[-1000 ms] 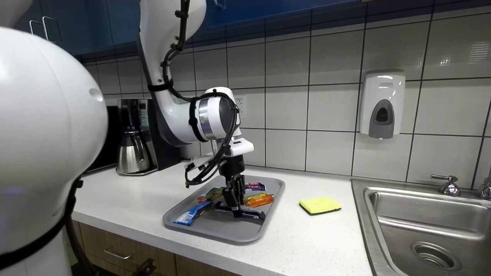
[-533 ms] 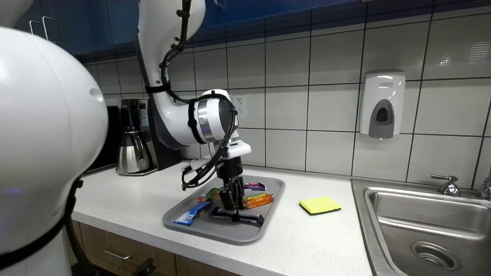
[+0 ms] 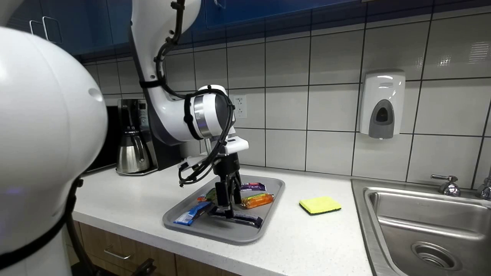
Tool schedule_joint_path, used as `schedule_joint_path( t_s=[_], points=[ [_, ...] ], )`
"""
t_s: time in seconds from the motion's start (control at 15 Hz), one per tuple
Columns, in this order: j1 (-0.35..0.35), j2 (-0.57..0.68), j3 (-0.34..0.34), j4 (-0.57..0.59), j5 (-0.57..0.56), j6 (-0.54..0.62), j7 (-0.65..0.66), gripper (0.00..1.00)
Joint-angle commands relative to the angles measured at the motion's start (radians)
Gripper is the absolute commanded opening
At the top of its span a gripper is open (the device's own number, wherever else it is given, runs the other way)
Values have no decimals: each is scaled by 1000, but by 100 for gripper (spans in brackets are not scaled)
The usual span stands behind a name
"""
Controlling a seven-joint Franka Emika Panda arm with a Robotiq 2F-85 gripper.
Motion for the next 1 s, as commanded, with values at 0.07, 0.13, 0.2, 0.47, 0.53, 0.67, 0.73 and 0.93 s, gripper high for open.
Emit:
schedule_joint_path(
  t_s=[0.07,0.13,0.2,0.47,0.53,0.67,0.73,0.93],
  points=[
    [-69,-141,54,-68,26,-40,-131,100],
    [-81,-160,62,-75,38,-44,-167,100],
    [-93,-176,68,-83,39,-40,-202,100],
    [-135,-231,91,-106,29,-34,-347,100],
    [-143,-246,98,-111,39,-37,-398,100],
    [-157,-279,110,-130,44,-36,-500,100],
    [-162,-296,116,-140,50,-34,-548,100],
    [-168,-349,128,-177,104,-35,-722,100]
  ],
)
